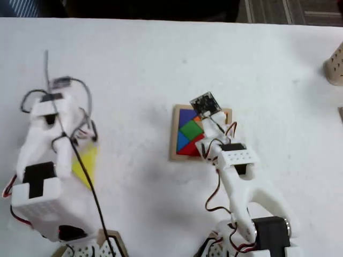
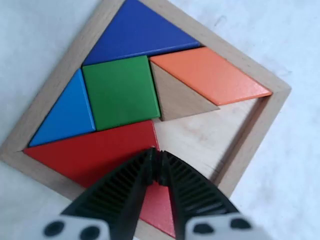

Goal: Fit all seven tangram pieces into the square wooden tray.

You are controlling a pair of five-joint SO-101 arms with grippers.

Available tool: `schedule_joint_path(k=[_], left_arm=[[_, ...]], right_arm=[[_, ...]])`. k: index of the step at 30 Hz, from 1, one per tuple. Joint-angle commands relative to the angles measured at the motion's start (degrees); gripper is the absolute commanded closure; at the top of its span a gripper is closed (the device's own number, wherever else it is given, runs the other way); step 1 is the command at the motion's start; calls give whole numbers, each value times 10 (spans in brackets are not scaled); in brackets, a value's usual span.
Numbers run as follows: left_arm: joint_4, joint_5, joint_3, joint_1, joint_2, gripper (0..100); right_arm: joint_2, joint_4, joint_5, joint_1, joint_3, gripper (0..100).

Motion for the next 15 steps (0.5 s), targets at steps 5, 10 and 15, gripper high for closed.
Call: schedule_joint_path(k=[5,10,15], left_arm=[[22,77,-107,-65,-6,811],[91,-26,-138,-62,-7,683],[101,-207,-117,-61,-7,600]], right_arm=[[1,2,7,-19,4,981],[1,3,7,-19,4,981],[1,3,7,-17,4,981]])
